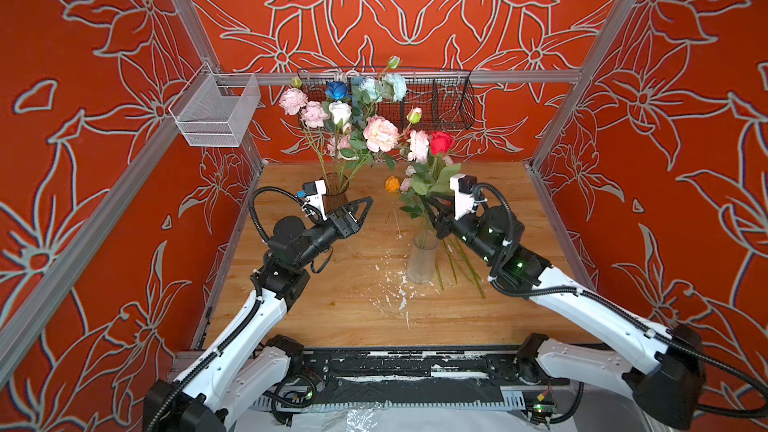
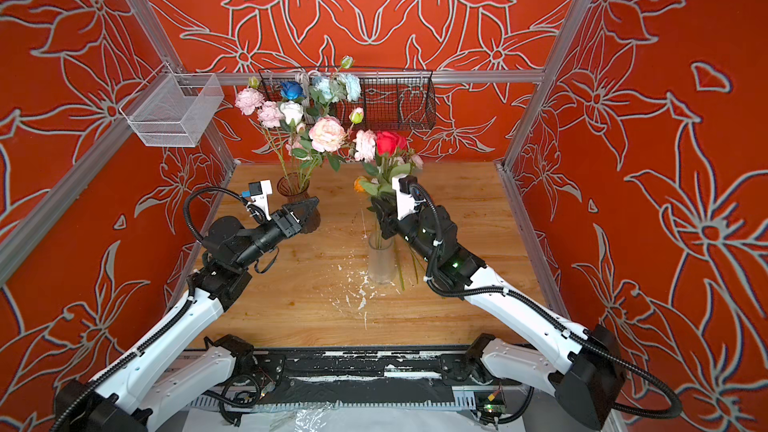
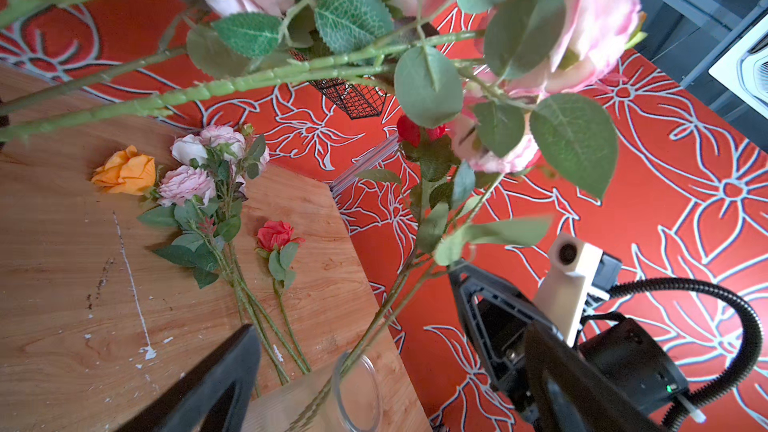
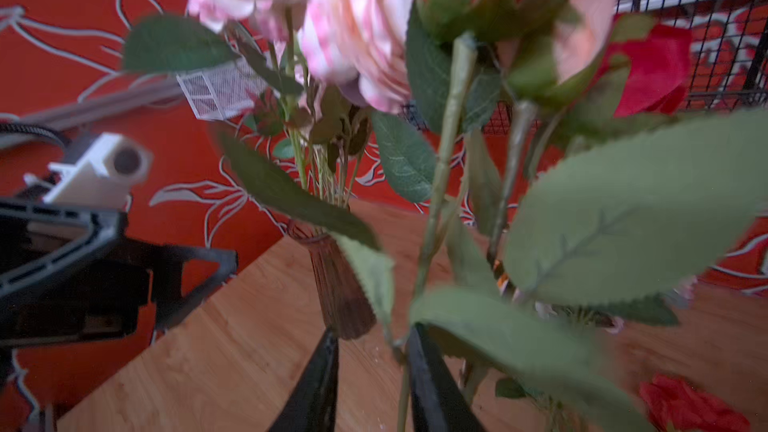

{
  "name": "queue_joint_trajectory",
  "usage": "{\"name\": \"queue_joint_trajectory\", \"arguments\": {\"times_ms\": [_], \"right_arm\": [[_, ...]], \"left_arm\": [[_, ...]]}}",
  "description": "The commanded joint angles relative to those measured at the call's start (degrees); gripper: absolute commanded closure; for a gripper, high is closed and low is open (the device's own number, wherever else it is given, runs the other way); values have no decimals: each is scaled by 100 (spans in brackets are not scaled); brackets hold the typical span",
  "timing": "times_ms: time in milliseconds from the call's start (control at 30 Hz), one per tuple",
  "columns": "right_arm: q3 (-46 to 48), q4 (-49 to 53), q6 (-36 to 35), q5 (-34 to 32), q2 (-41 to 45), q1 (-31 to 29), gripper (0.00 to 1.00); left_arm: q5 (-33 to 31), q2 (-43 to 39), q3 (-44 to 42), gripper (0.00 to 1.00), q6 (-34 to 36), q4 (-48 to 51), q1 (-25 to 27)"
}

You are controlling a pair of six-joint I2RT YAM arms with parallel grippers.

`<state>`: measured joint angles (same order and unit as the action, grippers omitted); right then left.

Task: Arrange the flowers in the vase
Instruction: 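Lower the red rose stem into the clear glass and open the right gripper, then lower the right gripper to the loose red rose stem and grasp it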

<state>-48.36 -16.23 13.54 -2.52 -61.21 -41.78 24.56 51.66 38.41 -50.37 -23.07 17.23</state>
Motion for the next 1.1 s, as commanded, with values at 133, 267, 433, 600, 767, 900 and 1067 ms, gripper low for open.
{"name": "queue_joint_trajectory", "arguments": {"times_ms": [133, 267, 433, 600, 767, 900, 1067], "right_arm": [[32, 572, -164, -663, 797, -73, 57], [-211, 1174, -191, -739, 1078, -70, 53], [-334, 1897, -141, -1183, 1578, -84, 51], [215, 2275, 46, -2566, 1850, 37, 50], [802, 2553, 1069, -1782, 1624, 1273, 51], [867, 2639, 1704, -890, 851, 2412, 55], [87, 2988, 1594, 6, -967, 2886, 55]], "left_arm": [[125, 122, -9, 1, -26, -242, -31], [93, 182, -7, 1, -8, -194, -27], [185, 330, 9, 1, -125, -232, -18], [310, 726, 102, 2, -269, -71, 56], [308, 1179, 272, 5, -227, 318, 210], [314, 1741, 670, 10, -55, 1135, 351], [239, 2336, 985, 13, -56, 1935, 438]]}}
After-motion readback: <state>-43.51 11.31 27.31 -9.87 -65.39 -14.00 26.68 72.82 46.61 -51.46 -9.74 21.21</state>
